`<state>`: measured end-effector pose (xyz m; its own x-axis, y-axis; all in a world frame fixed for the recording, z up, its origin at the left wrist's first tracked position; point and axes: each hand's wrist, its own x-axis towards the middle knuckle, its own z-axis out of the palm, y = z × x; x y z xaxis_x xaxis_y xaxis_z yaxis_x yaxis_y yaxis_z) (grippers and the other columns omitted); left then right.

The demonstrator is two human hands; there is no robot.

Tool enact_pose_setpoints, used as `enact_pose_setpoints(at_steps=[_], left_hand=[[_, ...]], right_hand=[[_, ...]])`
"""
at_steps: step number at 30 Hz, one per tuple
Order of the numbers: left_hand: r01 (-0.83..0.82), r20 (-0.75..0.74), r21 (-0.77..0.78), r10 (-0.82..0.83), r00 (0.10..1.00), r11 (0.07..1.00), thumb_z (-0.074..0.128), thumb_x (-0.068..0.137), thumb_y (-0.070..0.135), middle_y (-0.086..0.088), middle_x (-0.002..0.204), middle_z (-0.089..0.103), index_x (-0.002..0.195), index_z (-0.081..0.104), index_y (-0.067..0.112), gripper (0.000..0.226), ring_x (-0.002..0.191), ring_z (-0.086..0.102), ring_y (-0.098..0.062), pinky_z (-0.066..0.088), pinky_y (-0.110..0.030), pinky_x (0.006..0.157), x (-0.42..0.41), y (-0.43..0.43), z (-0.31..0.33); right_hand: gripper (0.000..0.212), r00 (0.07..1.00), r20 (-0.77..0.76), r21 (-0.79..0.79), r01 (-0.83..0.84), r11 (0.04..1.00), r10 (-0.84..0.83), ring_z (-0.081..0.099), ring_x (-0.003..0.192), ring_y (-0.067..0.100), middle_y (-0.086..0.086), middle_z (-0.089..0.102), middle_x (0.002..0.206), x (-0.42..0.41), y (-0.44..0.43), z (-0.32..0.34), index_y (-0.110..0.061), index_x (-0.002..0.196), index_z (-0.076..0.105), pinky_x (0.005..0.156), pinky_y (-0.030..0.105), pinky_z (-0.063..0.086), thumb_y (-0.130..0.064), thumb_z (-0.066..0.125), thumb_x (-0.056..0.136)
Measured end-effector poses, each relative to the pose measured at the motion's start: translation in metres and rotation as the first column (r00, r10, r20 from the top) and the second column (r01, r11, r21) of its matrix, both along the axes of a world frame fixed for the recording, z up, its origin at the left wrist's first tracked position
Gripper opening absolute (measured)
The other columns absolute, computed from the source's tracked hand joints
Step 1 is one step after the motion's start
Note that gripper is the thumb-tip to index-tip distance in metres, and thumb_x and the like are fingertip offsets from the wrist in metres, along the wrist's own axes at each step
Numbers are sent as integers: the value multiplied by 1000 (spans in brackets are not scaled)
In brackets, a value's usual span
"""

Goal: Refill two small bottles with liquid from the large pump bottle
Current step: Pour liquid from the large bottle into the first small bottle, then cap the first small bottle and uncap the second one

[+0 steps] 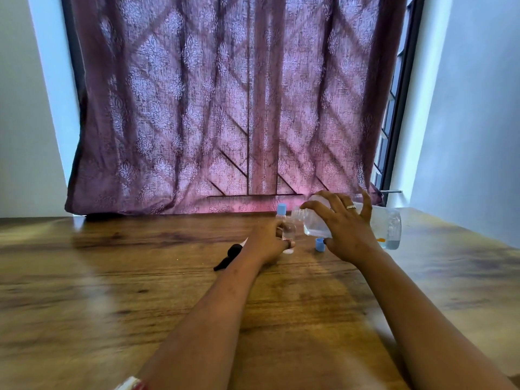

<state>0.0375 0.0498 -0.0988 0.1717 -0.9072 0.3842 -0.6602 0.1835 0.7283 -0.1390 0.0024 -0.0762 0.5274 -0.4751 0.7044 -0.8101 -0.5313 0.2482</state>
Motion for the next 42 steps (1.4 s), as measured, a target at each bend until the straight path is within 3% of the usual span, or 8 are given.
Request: enact_pose_setpoints(at_steps=[4,8,15,22,25,27,32,42], left_hand=[[41,-37,-16,-41,998,999,74,77,17,11,89,59,110,64,20,34,76,53,0,43,-16,69,-3,-1,3],[48,-56,-15,-49,997,999,74,78,16,5,88,61,105,64,22,29,73,54,-2,45,-16,65,-5,-3,3],[-14,-66,36,16,998,999,76,75,19,3,75,55,101,63,24,29,73,55,-15,53,-41,78,-8,-6,-8],[-24,65,93,18,998,995,72,80,24,2,93,58,116,59,21,38,93,54,-11,26,-19,91,-8,-3,-10],[-14,65,96,8,998,995,73,79,22,0,98,60,118,58,21,42,93,58,-16,44,-27,91,-8,-4,-9],[-8,90,92,-1,996,996,73,79,22,2,97,59,123,55,19,48,91,59,-15,48,-31,88,-7,-3,-9],[-17,162,82,4,987,996,72,80,25,-6,109,61,132,49,16,58,99,60,-22,51,-39,89,-6,0,-7],[-53,248,50,39,968,997,69,82,30,-6,112,60,141,38,22,67,100,58,-22,50,-37,84,-4,-1,-10]], right_hand=[[89,944,318,98,-126,987,89,30,134,24,0,30,145,-5,-8,4,-47,127,21,111,53,5,-34,79,61],[97,614,750,5,-375,927,245,38,127,28,11,39,138,-17,-19,6,-22,136,34,101,38,32,-28,87,56],[92,336,926,-24,-401,916,172,31,130,22,7,35,144,-35,-27,0,-20,140,29,102,30,30,-17,83,65],[79,675,720,-158,-62,985,158,26,137,34,18,28,149,-27,-13,-3,-15,144,26,113,46,20,-39,66,81],[45,769,534,-269,-240,933,352,52,112,33,18,53,125,-5,2,-4,-10,128,48,92,45,47,-4,55,84],[44,864,357,-88,-348,933,356,61,94,36,19,60,112,13,9,-13,-4,115,57,73,44,54,13,53,74],[38,986,-166,478,97,873,-19,31,133,39,16,34,143,31,-3,-42,-10,131,43,107,48,34,-17,42,94],[22,991,105,462,-119,879,79,49,102,29,11,46,116,31,2,-39,-5,107,60,86,35,45,-5,54,86]])
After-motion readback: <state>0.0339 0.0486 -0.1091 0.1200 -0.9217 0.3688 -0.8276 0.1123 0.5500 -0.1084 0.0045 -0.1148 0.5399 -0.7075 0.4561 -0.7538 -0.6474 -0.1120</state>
